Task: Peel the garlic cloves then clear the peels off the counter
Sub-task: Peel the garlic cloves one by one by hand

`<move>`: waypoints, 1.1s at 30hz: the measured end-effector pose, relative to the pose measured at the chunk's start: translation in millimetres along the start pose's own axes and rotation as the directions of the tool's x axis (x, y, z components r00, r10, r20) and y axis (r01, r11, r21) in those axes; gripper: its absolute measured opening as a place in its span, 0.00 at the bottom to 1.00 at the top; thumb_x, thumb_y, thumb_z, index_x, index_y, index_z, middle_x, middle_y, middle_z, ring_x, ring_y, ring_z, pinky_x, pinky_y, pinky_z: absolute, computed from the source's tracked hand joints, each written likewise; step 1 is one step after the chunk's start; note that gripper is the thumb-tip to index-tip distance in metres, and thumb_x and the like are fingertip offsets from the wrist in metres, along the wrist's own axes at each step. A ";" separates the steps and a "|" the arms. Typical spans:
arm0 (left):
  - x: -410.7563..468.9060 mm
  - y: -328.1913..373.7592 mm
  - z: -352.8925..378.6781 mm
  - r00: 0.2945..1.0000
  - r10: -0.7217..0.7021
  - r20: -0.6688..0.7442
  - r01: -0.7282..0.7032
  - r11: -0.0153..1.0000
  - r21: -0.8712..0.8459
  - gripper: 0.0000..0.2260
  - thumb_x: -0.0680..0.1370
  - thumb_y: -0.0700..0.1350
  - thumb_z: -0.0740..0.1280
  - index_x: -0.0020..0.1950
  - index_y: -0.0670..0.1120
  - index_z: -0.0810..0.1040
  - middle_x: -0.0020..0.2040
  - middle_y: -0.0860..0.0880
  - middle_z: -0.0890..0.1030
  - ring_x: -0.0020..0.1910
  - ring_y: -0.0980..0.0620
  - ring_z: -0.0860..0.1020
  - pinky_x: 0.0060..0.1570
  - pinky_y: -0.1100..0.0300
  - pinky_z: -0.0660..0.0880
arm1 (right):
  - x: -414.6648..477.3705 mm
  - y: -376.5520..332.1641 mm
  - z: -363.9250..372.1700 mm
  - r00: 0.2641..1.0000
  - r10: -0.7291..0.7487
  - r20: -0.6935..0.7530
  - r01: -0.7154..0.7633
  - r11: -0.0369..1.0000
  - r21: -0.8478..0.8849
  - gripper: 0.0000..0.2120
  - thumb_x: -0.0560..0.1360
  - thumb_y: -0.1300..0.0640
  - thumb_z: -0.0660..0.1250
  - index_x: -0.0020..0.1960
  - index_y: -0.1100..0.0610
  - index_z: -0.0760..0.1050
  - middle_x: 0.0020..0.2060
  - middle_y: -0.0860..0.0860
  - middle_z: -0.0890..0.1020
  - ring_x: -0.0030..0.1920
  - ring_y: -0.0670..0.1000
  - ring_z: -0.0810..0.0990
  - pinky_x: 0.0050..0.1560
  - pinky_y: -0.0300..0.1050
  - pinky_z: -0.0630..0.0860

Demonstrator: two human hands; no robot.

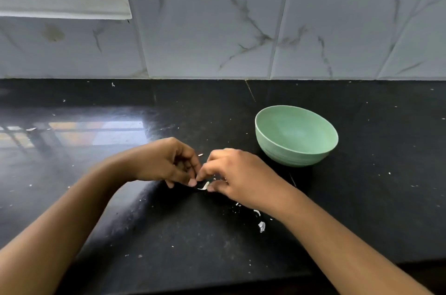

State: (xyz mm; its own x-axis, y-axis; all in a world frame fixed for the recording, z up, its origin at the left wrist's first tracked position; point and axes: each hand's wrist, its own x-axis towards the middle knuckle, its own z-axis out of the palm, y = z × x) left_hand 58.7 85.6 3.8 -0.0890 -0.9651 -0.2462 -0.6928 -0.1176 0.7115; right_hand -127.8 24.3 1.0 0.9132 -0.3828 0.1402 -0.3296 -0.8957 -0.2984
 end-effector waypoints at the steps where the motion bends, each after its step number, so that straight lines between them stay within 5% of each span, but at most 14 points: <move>1: -1.3 -2.1 -1.1 1.000 0.007 0.011 -0.006 1.000 -0.007 0.06 0.71 0.39 0.74 0.44 0.50 0.82 0.38 0.50 0.83 0.36 0.54 0.80 0.35 0.60 0.78 | 2.4 0.3 3.2 1.000 -0.007 0.017 0.008 1.000 -0.012 0.10 0.74 0.53 0.69 0.55 0.46 0.79 0.49 0.46 0.77 0.53 0.47 0.73 0.44 0.43 0.68; 8: -3.4 -4.8 -2.4 0.999 0.033 0.026 -0.032 0.999 -0.022 0.08 0.68 0.43 0.77 0.45 0.47 0.83 0.37 0.47 0.84 0.35 0.53 0.80 0.33 0.62 0.77 | 7.9 8.0 15.9 0.996 0.001 -0.086 -0.001 1.000 0.003 0.02 0.74 0.54 0.66 0.46 0.49 0.77 0.44 0.47 0.77 0.48 0.49 0.76 0.43 0.47 0.72; 11: -0.9 0.9 5.2 0.994 0.081 -0.076 -0.087 0.993 -0.080 0.08 0.67 0.44 0.77 0.44 0.47 0.82 0.37 0.46 0.84 0.30 0.56 0.79 0.33 0.64 0.75 | 9.1 13.3 13.7 0.966 0.104 -0.236 -0.055 0.977 0.204 0.01 0.73 0.55 0.68 0.43 0.50 0.77 0.38 0.43 0.78 0.38 0.42 0.76 0.39 0.40 0.71; 15: 4.2 9.1 22.5 0.967 0.114 -0.226 -0.192 0.912 -0.362 0.08 0.65 0.45 0.74 0.41 0.44 0.81 0.32 0.48 0.83 0.30 0.56 0.80 0.33 0.65 0.77 | 9.4 14.1 9.3 0.907 0.342 -0.245 -0.086 0.722 0.687 0.05 0.72 0.61 0.71 0.39 0.54 0.78 0.29 0.44 0.78 0.28 0.40 0.73 0.31 0.33 0.70; 19: 9.3 9.2 32.5 0.945 0.072 -0.319 -0.217 0.866 -0.450 0.08 0.66 0.47 0.73 0.39 0.42 0.82 0.32 0.45 0.83 0.31 0.54 0.81 0.33 0.64 0.78 | 7.8 14.8 10.8 0.880 0.431 -0.202 -0.050 0.506 0.861 0.06 0.73 0.65 0.70 0.39 0.58 0.76 0.26 0.50 0.79 0.24 0.45 0.75 0.23 0.34 0.69; 24: 13.2 3.1 33.3 0.918 0.065 -0.391 -0.220 0.904 -0.366 0.04 0.67 0.49 0.73 0.37 0.50 0.84 0.33 0.46 0.84 0.33 0.52 0.83 0.36 0.60 0.80 | 8.3 17.4 13.2 0.868 0.439 -0.233 -0.072 0.574 0.816 0.07 0.72 0.65 0.70 0.37 0.56 0.76 0.28 0.53 0.81 0.27 0.48 0.78 0.26 0.40 0.74; 28: 13.9 0.0 36.4 0.878 0.152 -0.453 -0.203 0.977 -0.067 0.04 0.75 0.44 0.71 0.41 0.51 0.83 0.30 0.52 0.83 0.31 0.57 0.82 0.35 0.64 0.77 | 7.4 20.8 16.1 0.877 0.400 -0.266 -0.109 0.705 0.701 0.07 0.72 0.63 0.71 0.40 0.53 0.77 0.32 0.52 0.83 0.29 0.51 0.80 0.30 0.46 0.80; 33: 14.1 -3.9 36.6 0.821 0.269 -0.503 -0.199 0.962 0.188 0.04 0.75 0.50 0.71 0.41 0.52 0.83 0.30 0.57 0.81 0.31 0.61 0.80 0.36 0.60 0.77 | 6.6 25.2 12.7 0.904 0.350 -0.244 -0.123 0.762 0.636 0.07 0.72 0.63 0.72 0.39 0.52 0.81 0.27 0.45 0.82 0.30 0.43 0.80 0.35 0.42 0.80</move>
State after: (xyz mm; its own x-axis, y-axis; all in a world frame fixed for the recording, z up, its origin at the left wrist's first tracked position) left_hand 34.0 81.0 -26.5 0.1010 -0.9420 0.3202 -0.7832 0.1232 0.6094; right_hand -127.1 2.1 -17.6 0.6521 -0.7147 0.2528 -0.2106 -0.4912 -0.8452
